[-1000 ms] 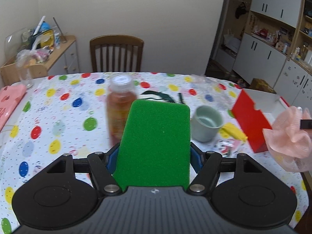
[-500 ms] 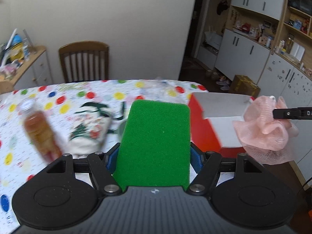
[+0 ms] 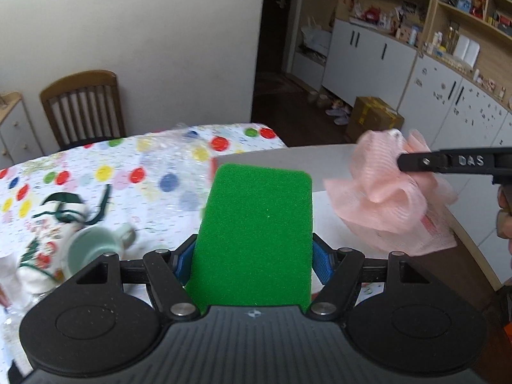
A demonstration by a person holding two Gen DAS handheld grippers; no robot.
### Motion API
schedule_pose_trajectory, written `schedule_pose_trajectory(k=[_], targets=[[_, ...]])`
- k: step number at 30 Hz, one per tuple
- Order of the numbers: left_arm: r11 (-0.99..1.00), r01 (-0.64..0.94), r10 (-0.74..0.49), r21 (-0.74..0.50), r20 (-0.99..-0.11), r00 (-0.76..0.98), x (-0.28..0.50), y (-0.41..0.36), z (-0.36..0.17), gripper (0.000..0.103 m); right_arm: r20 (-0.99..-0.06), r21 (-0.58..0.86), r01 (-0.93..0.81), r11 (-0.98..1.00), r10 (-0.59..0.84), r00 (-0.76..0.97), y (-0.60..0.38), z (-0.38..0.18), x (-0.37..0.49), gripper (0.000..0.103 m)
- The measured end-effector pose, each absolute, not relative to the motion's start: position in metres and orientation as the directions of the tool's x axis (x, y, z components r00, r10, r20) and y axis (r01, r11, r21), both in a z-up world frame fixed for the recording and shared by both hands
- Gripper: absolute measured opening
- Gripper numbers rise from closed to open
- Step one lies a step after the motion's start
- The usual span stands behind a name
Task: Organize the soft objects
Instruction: 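Carry the green sponge and pink puff into the red box with both tools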
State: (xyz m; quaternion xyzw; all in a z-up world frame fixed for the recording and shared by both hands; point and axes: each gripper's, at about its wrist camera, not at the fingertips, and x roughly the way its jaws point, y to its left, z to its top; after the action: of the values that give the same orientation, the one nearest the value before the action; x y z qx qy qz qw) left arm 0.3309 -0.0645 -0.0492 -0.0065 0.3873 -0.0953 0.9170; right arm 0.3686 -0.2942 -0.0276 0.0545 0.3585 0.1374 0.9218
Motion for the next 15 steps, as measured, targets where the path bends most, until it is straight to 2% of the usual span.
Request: schedule_pose_trajectory(k=[9,15], targets=[[0.978,0.189,-0.187,-0.092,-0.793,0.58,0.389,-0.119,-0.088,0.07,-0.688,0.163,-0.172,0.971,0.237,0.686,-0.307,-0.059,0.415,0.026],[0.987,0.148,-0.133,-0.065,-0.844,0.519,0.425,-0.132,-0.118,0.07,-0.725,0.136,-0.153,0.979,0.204,0.657,-0.303,-0.085,0.435,0.026]])
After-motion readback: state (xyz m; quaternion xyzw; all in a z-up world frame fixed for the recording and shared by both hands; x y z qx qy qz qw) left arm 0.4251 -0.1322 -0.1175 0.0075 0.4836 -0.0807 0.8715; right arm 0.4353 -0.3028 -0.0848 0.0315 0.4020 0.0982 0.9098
